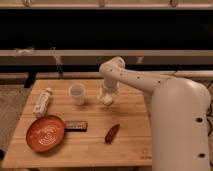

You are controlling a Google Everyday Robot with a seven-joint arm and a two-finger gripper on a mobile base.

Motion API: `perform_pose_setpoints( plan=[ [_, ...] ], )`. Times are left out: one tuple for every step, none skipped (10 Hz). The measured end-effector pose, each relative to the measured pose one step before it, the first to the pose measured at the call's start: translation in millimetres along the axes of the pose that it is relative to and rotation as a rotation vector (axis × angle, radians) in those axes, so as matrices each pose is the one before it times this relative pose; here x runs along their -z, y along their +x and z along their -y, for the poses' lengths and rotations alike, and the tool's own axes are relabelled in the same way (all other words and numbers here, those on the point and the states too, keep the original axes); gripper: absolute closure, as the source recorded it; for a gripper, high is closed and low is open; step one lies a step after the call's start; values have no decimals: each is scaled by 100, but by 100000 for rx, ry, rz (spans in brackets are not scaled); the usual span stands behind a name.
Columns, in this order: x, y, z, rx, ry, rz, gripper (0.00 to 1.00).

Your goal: Place the white sponge in the ceramic bowl

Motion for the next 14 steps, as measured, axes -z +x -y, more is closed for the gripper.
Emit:
perform_pose_setpoints(
  plan=[
    [-665, 613, 327, 2679, 632, 1917, 20],
    [-674, 367, 14, 1620, 484, 1787, 20],
    [-770, 362, 61, 1616, 612, 1815, 20],
    [-1027, 333, 188, 1707, 483, 2186, 20],
    [-521, 242, 73, 638, 291, 938, 20],
    [-647, 94, -189, 185, -223, 1400, 20],
    [-491, 75, -166, -119, -157, 896, 20],
    [-743, 160, -182, -87, -203, 1015, 20],
    [-314, 2, -41, 30, -97, 392, 20],
    [-391, -39, -23, 121, -268, 444, 23],
    [-238, -142, 19, 240, -384, 302, 33],
    [32, 24, -46, 178, -305, -873, 41],
    [218, -182, 56, 180, 99, -996, 51],
    [573, -305, 475, 927, 314, -1750, 63]
  ],
)
